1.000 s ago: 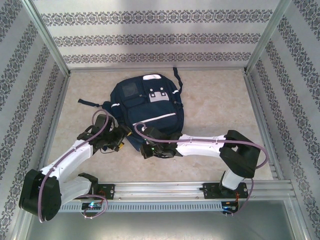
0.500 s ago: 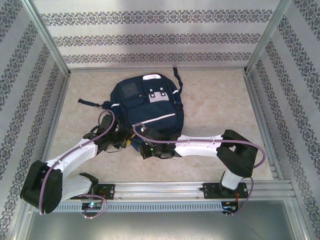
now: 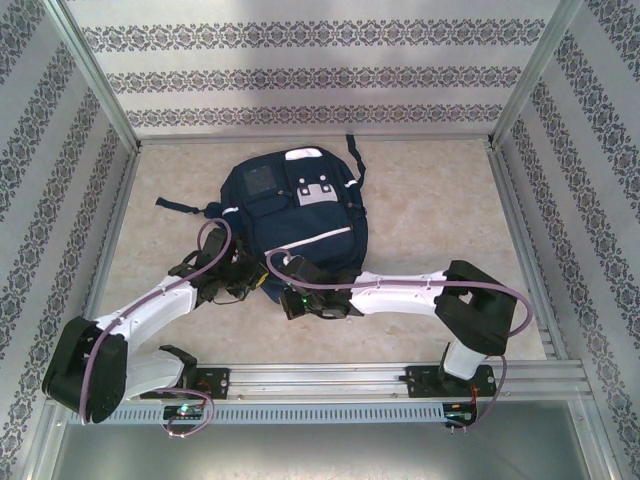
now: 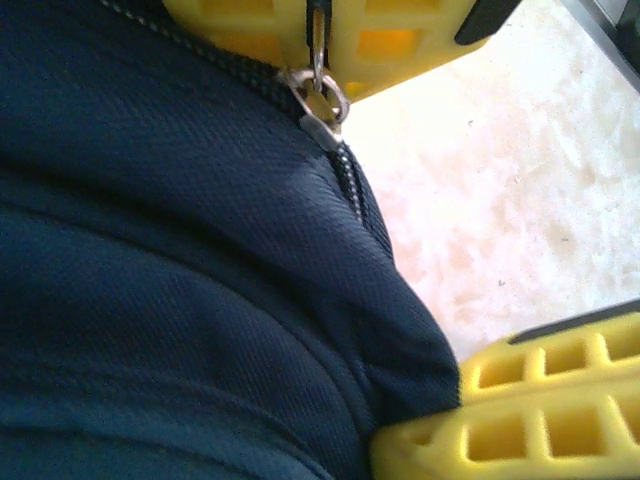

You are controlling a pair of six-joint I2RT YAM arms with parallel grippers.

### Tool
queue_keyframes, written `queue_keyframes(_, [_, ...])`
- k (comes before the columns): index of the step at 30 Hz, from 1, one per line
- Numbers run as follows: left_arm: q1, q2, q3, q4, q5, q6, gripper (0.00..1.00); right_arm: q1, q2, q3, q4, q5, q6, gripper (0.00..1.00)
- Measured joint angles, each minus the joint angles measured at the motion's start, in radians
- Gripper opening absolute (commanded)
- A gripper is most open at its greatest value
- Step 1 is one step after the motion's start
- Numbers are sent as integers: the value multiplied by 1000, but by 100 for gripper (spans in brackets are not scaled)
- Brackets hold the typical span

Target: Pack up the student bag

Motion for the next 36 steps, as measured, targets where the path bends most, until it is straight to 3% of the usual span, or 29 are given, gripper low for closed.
queue_keyframes(10, [2,-28,19,-47,-6,32,0,-19,-97,-60,-68,31,-46,0])
queue_keyframes(27, [23,-46,40,-120,-24,79,0,-246,-258,-190,-172,-10,-215,0])
queue_keyframes(31, [49,-40,63,-147,-24,117,14,-249,-285,-192,-166,-37,-265,0])
queue_keyframes(34, [103,5,119,-183,-35,176,42,-215,-277,-184,-159,-47,-275,0])
queue_keyframes(36, [150,29,168,-208,-68,213,55,-170,-244,-153,-163,-42,-270,0])
